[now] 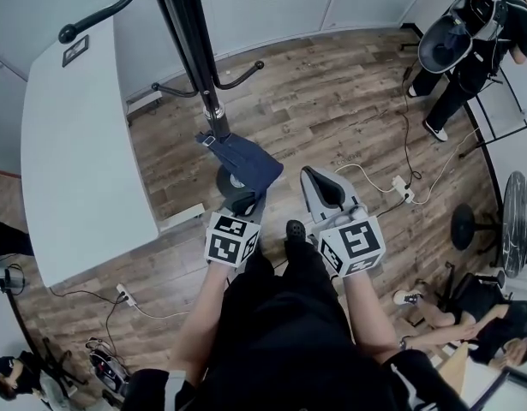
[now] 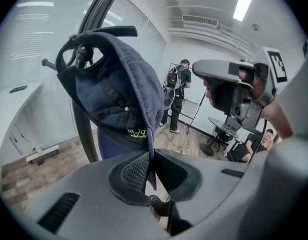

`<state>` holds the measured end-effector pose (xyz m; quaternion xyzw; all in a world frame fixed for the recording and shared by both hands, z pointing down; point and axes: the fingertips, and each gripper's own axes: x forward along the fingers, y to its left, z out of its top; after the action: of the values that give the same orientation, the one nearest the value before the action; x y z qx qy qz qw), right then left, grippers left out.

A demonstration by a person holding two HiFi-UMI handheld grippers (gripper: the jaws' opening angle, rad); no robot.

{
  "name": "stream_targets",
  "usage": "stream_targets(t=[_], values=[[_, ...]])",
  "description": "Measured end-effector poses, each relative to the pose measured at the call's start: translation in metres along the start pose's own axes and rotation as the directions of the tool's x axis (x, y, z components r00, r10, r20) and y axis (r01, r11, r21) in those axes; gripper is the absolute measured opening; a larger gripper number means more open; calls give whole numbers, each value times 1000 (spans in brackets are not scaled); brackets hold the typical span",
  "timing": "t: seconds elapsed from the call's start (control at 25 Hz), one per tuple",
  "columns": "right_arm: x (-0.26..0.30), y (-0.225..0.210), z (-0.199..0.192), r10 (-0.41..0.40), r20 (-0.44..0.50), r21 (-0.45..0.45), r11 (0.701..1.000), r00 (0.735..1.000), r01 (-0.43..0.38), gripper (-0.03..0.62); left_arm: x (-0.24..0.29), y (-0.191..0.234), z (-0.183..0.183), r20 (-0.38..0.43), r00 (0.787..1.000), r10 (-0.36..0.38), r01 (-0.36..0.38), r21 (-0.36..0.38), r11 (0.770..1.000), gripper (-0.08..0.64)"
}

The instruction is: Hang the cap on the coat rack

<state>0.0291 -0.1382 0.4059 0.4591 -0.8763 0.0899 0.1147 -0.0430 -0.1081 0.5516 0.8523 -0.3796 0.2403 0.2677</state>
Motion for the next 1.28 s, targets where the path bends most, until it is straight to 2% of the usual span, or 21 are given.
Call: stream_targets(t=[0.84,1.28], values=[[3,-16,1,-33,5,21,999,999,33,31,29,24,11,-63,998,17,-15,24,1000,34],[0,-18,-1,-46,-4,20,999,999,46,31,39,35,-3,-89,995,33,-31,18,999,34]])
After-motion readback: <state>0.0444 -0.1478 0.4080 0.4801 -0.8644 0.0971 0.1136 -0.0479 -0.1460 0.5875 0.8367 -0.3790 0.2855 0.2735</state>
